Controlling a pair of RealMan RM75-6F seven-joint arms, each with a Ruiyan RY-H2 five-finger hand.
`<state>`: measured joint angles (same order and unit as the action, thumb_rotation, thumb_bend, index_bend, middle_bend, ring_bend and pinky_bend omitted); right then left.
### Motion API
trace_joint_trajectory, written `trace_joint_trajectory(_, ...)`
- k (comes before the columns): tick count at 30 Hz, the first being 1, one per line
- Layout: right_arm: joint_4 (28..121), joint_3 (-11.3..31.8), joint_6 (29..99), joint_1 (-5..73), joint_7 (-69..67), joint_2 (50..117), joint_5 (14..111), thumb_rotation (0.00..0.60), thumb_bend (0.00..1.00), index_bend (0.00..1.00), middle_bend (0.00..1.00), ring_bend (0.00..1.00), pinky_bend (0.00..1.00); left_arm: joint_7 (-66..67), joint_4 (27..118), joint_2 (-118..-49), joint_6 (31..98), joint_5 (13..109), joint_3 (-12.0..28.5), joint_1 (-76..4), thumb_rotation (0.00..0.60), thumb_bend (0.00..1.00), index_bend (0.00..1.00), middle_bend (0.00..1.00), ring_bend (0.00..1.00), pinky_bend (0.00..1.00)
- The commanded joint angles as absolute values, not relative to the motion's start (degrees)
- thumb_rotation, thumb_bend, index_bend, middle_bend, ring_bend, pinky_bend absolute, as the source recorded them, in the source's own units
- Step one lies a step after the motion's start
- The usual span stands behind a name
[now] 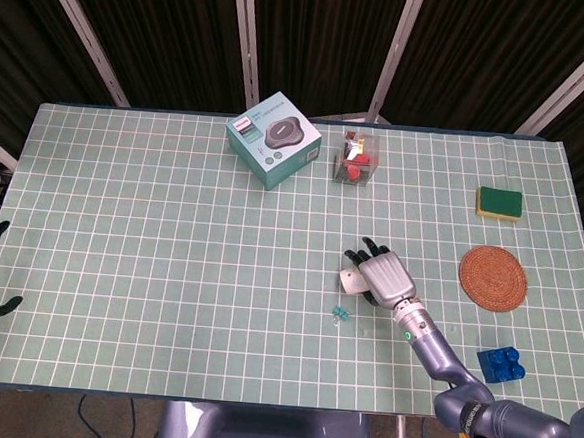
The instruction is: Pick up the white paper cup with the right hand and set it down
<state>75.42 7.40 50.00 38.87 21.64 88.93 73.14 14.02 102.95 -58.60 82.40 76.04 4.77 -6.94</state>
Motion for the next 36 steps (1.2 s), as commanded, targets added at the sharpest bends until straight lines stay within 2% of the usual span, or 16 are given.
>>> trace_joint_trajectory(1,76.52,7.02,49.14,38.97,22.40,88.03,72.18,0.600,0.15,0.08,0.00,0.00,0.00,14.06,102.98,-58.60,82.48,76.04,4.78,-6.93,0.600,0.00,0.00,0.00,0.00,0.00)
trace_joint_trajectory(7,81.12,5.51,52.19,38.59,30.05,85.48,72.80,0.600,0.08,0.04,0.00,0.00,0.00,14.55,103.05,-58.75,82.94,76.36,4.73,-6.84,0.600,0.00,0.00,0.00,0.00,0.00)
trace_joint_trajectory(14,83.32,3.29,56.56,39.09,41.53,85.37,77.72,0.600,0.08,0.04,0.00,0.00,0.00,14.28,103.22,-58.58,83.09,76.72,4.64,-6.77,0.600,0.00,0.00,0.00,0.00,0.00)
trace_joint_trajectory(23,78.64,2.23,54.88,42.12,58.17,89.64,77.23,0.600,0.09,0.04,0.00,0.00,0.00,13.48,103.19,-58.18,83.30,76.82,4.71,-6.59,0.600,0.00,0.00,0.00,0.00,0.00)
trace_joint_trajectory(29,74.12,2.05,54.69,43.73,62.67,92.24,78.43,0.600,0.09,0.04,0.02,0.00,0.00,13.45,103.09,-58.17,82.98,76.48,4.81,-6.73,0.600,0.00,0.00,0.00,0.00,0.00)
trace_joint_trajectory(36,69.26,2.55,54.05,44.66,65.09,94.41,77.63,0.600,0.10,0.04,0.10,0.00,0.00,13.45,103.05,-58.18,82.87,76.16,4.90,-6.77,0.600,0.00,0.00,0.00,0.00,0.00)
